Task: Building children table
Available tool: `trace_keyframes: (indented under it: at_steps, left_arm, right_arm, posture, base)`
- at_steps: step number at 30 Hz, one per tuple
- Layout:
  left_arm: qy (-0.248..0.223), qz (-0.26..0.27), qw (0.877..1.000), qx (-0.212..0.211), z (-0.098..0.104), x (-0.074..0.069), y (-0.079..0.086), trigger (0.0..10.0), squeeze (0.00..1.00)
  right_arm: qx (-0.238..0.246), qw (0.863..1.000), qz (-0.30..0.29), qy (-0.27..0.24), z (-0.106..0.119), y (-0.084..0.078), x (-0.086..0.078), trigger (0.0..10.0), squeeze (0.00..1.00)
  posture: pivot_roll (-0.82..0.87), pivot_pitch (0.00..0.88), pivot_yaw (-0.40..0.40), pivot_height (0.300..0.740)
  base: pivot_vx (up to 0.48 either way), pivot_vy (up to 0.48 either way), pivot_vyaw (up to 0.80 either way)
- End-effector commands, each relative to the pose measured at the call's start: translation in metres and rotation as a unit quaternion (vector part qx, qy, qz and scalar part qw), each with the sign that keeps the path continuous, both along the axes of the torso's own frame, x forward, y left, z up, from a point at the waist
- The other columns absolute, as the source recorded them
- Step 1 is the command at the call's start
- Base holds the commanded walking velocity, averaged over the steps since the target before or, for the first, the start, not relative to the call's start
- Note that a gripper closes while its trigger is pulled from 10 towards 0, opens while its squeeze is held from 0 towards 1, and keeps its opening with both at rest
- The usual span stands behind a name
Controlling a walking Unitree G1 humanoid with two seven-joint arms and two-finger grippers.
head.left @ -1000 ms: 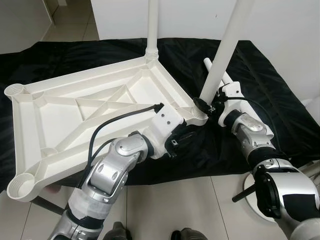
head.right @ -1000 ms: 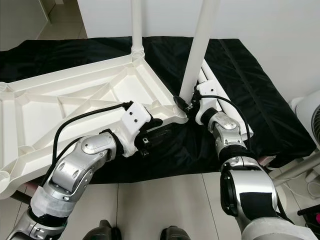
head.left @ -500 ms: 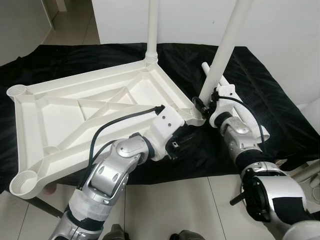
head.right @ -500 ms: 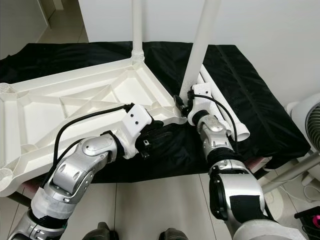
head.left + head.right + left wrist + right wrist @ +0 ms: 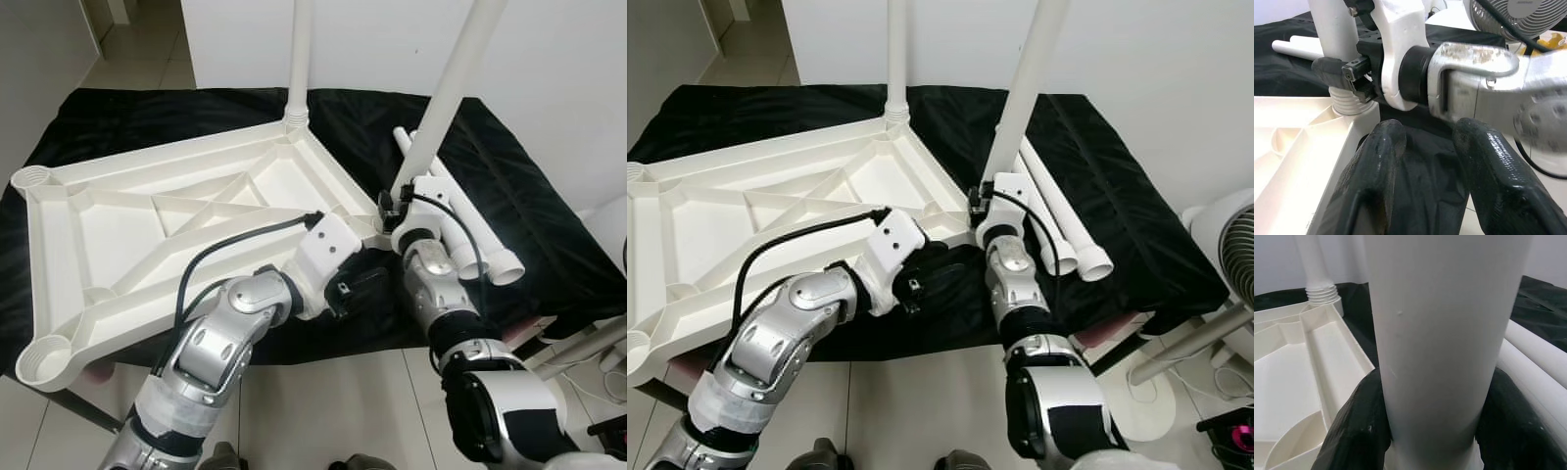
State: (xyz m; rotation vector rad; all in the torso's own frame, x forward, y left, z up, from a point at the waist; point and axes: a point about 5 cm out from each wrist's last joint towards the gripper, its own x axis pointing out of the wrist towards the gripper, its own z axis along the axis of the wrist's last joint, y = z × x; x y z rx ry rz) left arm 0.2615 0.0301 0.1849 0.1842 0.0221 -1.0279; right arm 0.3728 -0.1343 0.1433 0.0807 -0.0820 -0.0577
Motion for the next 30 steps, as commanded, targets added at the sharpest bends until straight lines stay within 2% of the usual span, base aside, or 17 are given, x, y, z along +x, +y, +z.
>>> trace_keyframes:
  at_steps: [1, 2, 3, 4, 5, 13, 14, 16, 17, 20, 21, 22, 24, 28, 29, 30]
  left_arm:
    - [-0.006, 0.010, 1.000, 0.000, 0.000, -0.001, 0.000, 10.0, 0.00]
    - [-0.006, 0.010, 1.000, 0.000, 0.000, -0.001, 0.000, 10.0, 0.00]
    - [-0.006, 0.009, 1.000, 0.001, -0.001, -0.002, 0.000, 10.0, 0.00]
    - [-0.006, 0.009, 1.000, 0.001, -0.001, -0.002, 0.000, 10.0, 0.00]
    - [-0.006, 0.009, 1.000, 0.000, -0.001, -0.002, 0.000, 10.0, 0.00]
    - [-0.004, 0.010, 1.000, -0.001, -0.001, -0.003, -0.001, 10.0, 0.00]
    - [-0.004, 0.010, 1.000, 0.000, -0.002, -0.003, -0.001, 10.0, 0.00]
    - [-0.004, 0.010, 1.000, 0.000, -0.002, -0.003, -0.001, 10.0, 0.00]
    - [-0.004, 0.009, 1.000, 0.002, -0.002, -0.004, 0.000, 10.0, 0.00]
    - [-0.004, 0.009, 1.000, 0.002, -0.002, -0.004, 0.000, 10.0, 0.00]
    - [-0.004, 0.007, 1.000, 0.003, -0.002, -0.004, 0.000, 10.0, 0.00]
    - [-0.004, 0.007, 1.000, 0.003, -0.002, -0.004, 0.000, 10.0, 0.00]
    - [-0.004, 0.005, 1.000, 0.005, -0.002, -0.004, 0.000, 10.0, 0.00]
    - [-0.006, 0.004, 1.000, 0.006, -0.002, -0.003, 0.000, 10.0, 0.00]
    - [-0.007, 0.004, 1.000, 0.007, -0.001, -0.002, 0.000, 10.0, 0.00]
    - [-0.007, 0.004, 1.000, 0.007, -0.001, -0.002, 0.000, 10.0, 0.00]
  right_arm:
    - [0.020, 0.999, -0.018, 0.041, -0.018, -0.005, -0.005, 10.0, 0.00]
    - [0.020, 0.999, -0.018, 0.041, -0.018, -0.005, -0.005, 10.0, 0.00]
    - [0.019, 0.999, -0.017, 0.038, -0.016, -0.005, -0.006, 10.0, 0.88]
    - [0.019, 0.999, -0.017, 0.038, -0.016, -0.005, -0.006, 10.0, 0.88]
    - [0.022, 0.999, -0.010, 0.032, -0.015, -0.006, -0.006, 10.0, 1.00]
    - [0.010, 1.000, -0.003, 0.006, -0.006, -0.016, -0.009, 10.0, 1.00]
    - [0.000, 1.000, 0.007, -0.002, -0.004, -0.021, -0.009, 10.0, 0.00]
    - [0.000, 1.000, 0.007, -0.002, -0.004, -0.021, -0.009, 10.0, 0.00]
    - [-0.015, 0.999, 0.039, -0.014, 0.000, -0.028, -0.008, 10.0, 0.00]
    - [-0.015, 0.999, 0.039, -0.014, 0.000, -0.028, -0.008, 10.0, 0.00]
    - [-0.025, 0.997, 0.065, -0.018, 0.002, -0.031, -0.006, 10.0, 0.00]
    - [-0.025, 0.997, 0.065, -0.018, 0.002, -0.031, -0.006, 10.0, 0.00]
    - [-0.051, 0.992, 0.111, -0.019, 0.005, -0.034, -0.003, 10.0, 0.00]
    - [-0.071, 0.985, 0.154, -0.015, 0.008, -0.035, 0.000, 10.0, 0.00]
    - [-0.092, 0.977, 0.192, -0.005, 0.011, -0.034, 0.005, 10.0, 0.00]
    - [-0.092, 0.977, 0.192, -0.005, 0.011, -0.034, 0.005, 10.0, 0.00]
  posture:
    - [-0.06, 0.002, -0.029, 0.740]
    - [-0.06, 0.002, -0.029, 0.740]
    - [-0.06, 0.002, -0.029, 0.740]
    - [-0.06, 0.002, -0.029, 0.740]
    - [-0.06, 0.002, -0.031, 0.740]
    - [-0.06, 0.005, -0.034, 0.740]
    - [-0.06, 0.009, -0.034, 0.740]
    - [-0.06, 0.009, -0.034, 0.740]
    - [-0.06, 0.010, -0.035, 0.740]
    - [-0.06, 0.010, -0.035, 0.740]
    - [-0.06, 0.010, -0.032, 0.740]
    - [-0.06, 0.010, -0.032, 0.740]
    - [-0.06, 0.008, -0.026, 0.740]
    - [-0.06, 0.008, -0.026, 0.740]
    - [-0.06, 0.007, -0.021, 0.740]
    - [-0.06, 0.007, -0.021, 0.740]
  base:
    - [0.000, 0.000, 0.00]
    - [0.000, 0.000, 0.00]
    - [0.000, 0.000, 0.00]
    - [0.000, 0.000, 0.00]
    - [0.000, 0.000, 0.00]
    - [0.000, 0.000, 0.00]
    - [0.000, 0.000, 0.00]
    - [0.000, 0.000, 0.00]
    - [0.000, 0.000, 0.00]
    - [0.000, 0.000, 0.00]
    - [0.000, 0.000, 0.00]
    - [0.000, 0.000, 0.00]
    - [0.000, 0.000, 0.00]
    - [0.000, 0.000, 0.00]
    - [0.000, 0.000, 0.00]
    - [0.000, 0.000, 0.00]
